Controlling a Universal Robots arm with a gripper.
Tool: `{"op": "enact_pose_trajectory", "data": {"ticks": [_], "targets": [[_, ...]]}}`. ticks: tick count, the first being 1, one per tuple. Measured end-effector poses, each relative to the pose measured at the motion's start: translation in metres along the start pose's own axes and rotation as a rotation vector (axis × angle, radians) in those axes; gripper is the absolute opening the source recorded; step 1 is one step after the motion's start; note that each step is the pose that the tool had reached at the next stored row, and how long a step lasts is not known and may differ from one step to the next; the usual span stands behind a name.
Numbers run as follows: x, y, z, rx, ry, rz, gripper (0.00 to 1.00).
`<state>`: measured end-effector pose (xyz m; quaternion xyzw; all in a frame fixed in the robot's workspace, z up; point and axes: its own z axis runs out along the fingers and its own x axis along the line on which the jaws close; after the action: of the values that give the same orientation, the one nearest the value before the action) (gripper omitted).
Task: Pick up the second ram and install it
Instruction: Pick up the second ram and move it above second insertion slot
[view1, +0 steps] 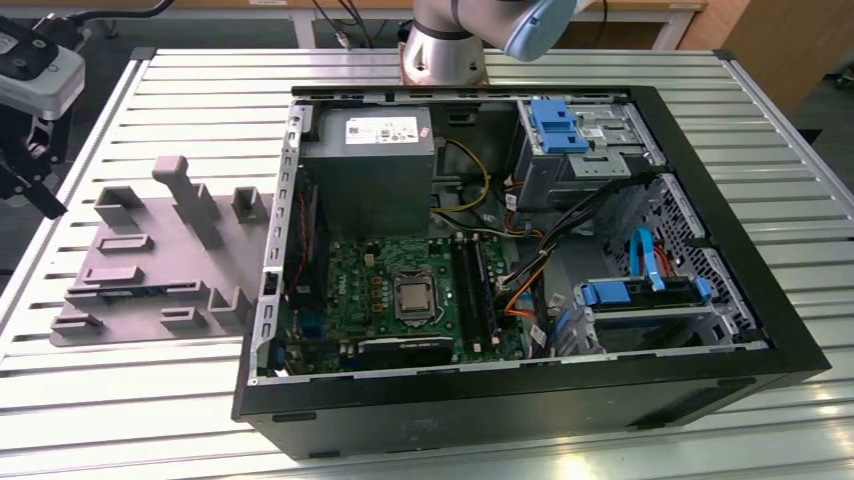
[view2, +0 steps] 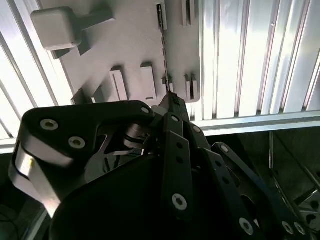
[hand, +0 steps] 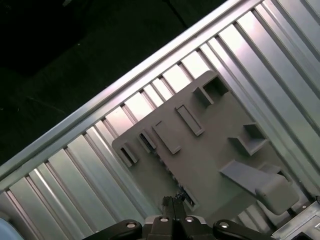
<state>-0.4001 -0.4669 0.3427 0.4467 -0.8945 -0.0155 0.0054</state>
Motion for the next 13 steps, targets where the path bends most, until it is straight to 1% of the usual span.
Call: {"op": "enact_pose_trajectory", "data": {"ticks": [3,6,13], "targets": [[0.0,0.0,0.0,-0.0002,0.0012,-0.037,0.11],[0.0,0.0,0.0,-0.0003,0.0019,-0.059,0.11],[0.0,0.0,0.0,-0.0003,0.0021,-0.066,0.11]]}}
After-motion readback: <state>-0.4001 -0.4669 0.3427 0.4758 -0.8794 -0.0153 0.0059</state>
